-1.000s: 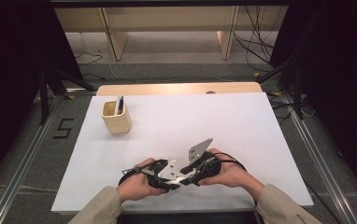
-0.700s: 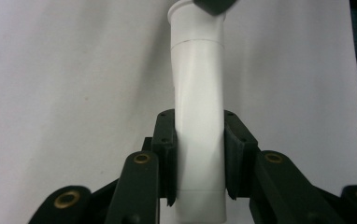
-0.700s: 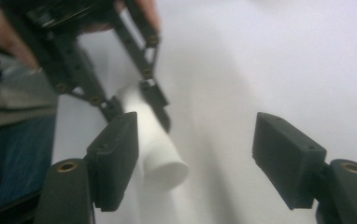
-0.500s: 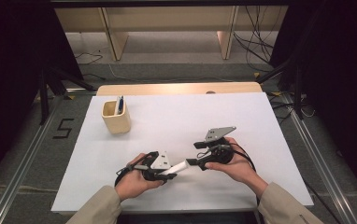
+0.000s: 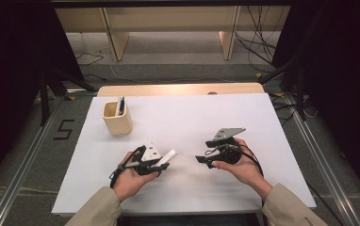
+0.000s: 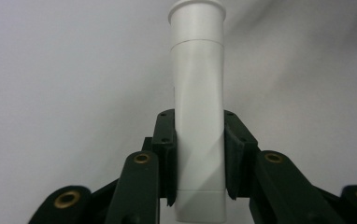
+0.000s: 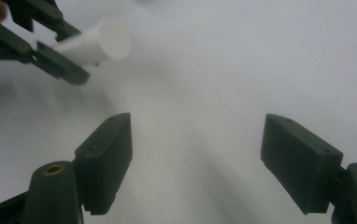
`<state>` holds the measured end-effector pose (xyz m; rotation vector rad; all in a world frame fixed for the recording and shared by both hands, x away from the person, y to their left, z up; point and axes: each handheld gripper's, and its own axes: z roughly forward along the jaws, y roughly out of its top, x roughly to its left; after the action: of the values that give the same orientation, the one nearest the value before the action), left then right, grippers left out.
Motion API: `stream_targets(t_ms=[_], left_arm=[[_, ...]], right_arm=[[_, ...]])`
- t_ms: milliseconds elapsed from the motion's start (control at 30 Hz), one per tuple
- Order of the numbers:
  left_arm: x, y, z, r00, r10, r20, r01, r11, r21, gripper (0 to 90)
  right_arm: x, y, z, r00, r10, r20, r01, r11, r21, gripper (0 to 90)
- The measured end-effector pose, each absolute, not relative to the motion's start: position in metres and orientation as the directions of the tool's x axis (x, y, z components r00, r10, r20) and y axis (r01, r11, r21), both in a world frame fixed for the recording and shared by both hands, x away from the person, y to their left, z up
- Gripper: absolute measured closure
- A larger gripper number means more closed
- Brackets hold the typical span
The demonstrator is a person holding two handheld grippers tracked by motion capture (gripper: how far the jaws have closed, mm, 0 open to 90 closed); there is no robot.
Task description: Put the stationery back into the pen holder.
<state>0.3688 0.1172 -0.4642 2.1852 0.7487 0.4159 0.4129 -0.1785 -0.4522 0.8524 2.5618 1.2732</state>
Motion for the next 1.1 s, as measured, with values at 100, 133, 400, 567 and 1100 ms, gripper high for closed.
stream_targets(t_ms=[100,133,400,567,1100], left_arm=[[0.369,0.122,-0.461,0.737,0.673,0.056,0.392,-0.494,0.776,70.4],[0.369,0.123,-0.46,0.722,0.69,0.051,0.398,-0.474,0.786,70.4],[0.371,0.138,-0.453,0.612,0.789,0.061,0.405,-0.379,0.832,70.4],[0.372,0.146,-0.451,0.554,0.831,0.061,0.414,-0.338,0.845,70.4],[0.376,0.168,-0.443,0.426,0.902,0.06,0.42,-0.256,0.871,70.4]], right_arm=[[0.413,-0.181,-0.454,-0.815,0.571,0.1,0.429,0.478,0.766,25.7],[0.413,-0.182,-0.454,-0.809,0.578,0.101,0.435,0.476,0.765,25.6],[0.411,-0.192,-0.458,-0.786,0.611,0.099,0.461,0.472,0.751,25.4],[0.41,-0.198,-0.46,-0.775,0.625,0.096,0.469,0.466,0.75,25.4],[0.405,-0.214,-0.467,-0.738,0.668,0.098,0.497,0.439,0.749,24.9]])
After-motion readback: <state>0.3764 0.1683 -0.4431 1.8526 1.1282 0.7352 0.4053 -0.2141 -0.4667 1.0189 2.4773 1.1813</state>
